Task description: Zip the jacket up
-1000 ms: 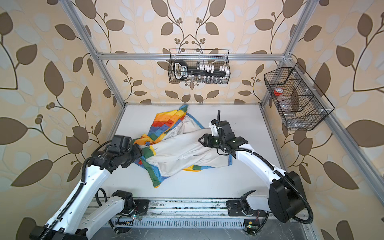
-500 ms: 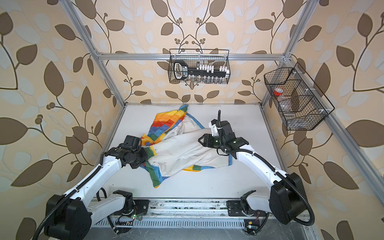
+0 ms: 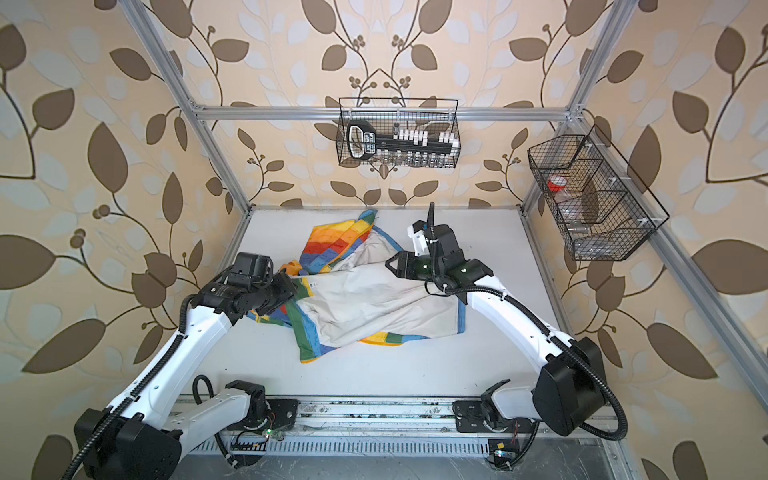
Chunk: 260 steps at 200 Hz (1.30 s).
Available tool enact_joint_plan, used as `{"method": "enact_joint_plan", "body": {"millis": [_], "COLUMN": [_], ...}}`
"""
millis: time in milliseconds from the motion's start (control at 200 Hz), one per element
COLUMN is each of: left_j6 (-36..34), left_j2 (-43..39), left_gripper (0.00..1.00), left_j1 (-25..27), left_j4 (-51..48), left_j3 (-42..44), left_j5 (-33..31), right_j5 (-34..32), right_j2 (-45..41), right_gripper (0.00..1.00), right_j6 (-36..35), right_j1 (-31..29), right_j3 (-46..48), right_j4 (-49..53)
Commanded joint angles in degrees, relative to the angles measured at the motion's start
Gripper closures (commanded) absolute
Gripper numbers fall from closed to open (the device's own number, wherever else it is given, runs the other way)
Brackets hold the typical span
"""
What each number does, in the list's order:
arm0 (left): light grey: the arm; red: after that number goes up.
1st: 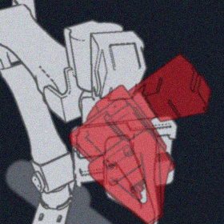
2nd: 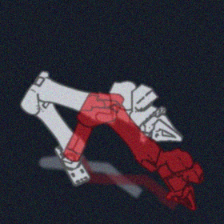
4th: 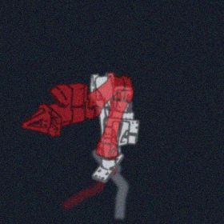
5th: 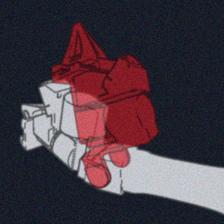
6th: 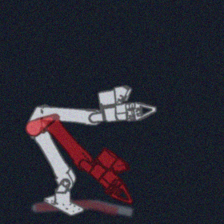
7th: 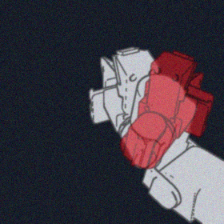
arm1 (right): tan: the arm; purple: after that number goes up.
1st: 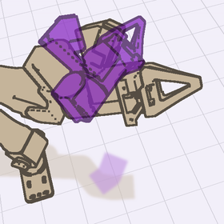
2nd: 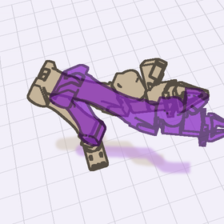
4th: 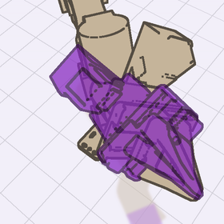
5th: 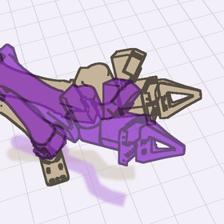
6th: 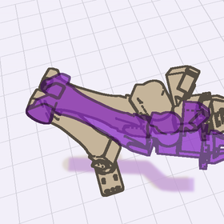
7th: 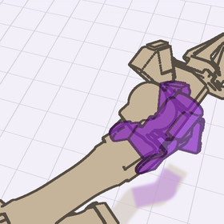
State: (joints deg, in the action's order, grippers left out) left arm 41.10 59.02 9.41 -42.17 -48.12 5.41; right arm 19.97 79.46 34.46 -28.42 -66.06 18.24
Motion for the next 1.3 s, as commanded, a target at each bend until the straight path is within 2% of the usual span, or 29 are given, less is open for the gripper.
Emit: {"method": "enact_joint_plan", "body": {"millis": [0,155,195,210,225,415,450,475,585,650,745,810,945,1120,1210,1295], "left_j6": [3.0,5.8,6.9,7.4,7.9,12.5,12.7,12.8,11.5,9.4,7.5,7.9,12.7,15.5,15.5,16.3], "left_j2": [-2.5,-11.2,-13.3,-13.9,-14.4,-13.9,-12.9,-12.2,-12.0,-14.3,-17.7,-19.2,-20.5,-24.3,-25.5,-25.4], "left_gripper": [0.32,0.2,0.14,0.05,0.02,0.01,0.07,0.15,0.72,1.0,1.0,1.0,1.0,1.0,1.0,1.0], "left_j1": [0.3,0.5,0.6,0.7,0.7,1.5,1.6,1.7,1.8,1.8,1.8,1.8,1.8,1.8,1.8,1.9], "left_j4": [-2.1,-1.7,0.0,0.7,1.5,15.3,18.2,19.5,18.4,12.2,2.4,-0.8,-0.4,-0.9,-1.8,-0.7], "left_j3": [5.9,14.1,16.5,17.4,18.4,28.1,29.1,29.5,26.6,22.3,16.0,15.2,20.2,24.4,25.3,26.6], "left_j5": [1.5,2.1,3.2,3.5,3.9,7.7,8.3,8.6,8.8,5.9,1.2,0.9,4.4,4.8,4.9,6.0], "right_j5": [0.4,0.2,0.2,0.3,0.3,0.8,0.9,1.1,0.9,0.8,1.5,2.6,4.4,4.2,6.1,4.4], "right_j2": [2.8,4.3,4.8,5.1,5.2,8.0,8.7,9.2,11.8,13.9,19.2,24.3,37.7,55.4,61.1,63.4], "right_gripper": [0.46,0.45,0.44,0.43,0.42,0.35,0.35,0.35,0.37,0.39,0.42,0.44,0.46,0.41,0.35,0.3], "right_j6": [-0.2,0.0,0.2,0.1,0.2,0.1,0.1,0.1,-0.8,-1.1,-1.8,-3.0,-7.8,-14.3,-15.7,-17.4], "right_j1": [-1.4,-3.1,-3.3,-3.4,-3.5,-5.1,-5.6,-5.8,-7.2,-7.9,-9.9,-11.9,-16.8,-21.0,-22.0,-23.1], "right_j3": [-2.6,-3.5,-3.6,-3.7,-3.8,-4.9,-6.5,-7.0,-9.7,-12.1,-18.7,-25.6,-43.6,-67.4,-72.9,-73.4], "right_j4": [0.7,-0.1,-0.4,-0.4,-0.4,-0.6,-0.6,-0.4,0.7,1.5,3.5,6.2,14.4,25.7,26.8,26.1]}}
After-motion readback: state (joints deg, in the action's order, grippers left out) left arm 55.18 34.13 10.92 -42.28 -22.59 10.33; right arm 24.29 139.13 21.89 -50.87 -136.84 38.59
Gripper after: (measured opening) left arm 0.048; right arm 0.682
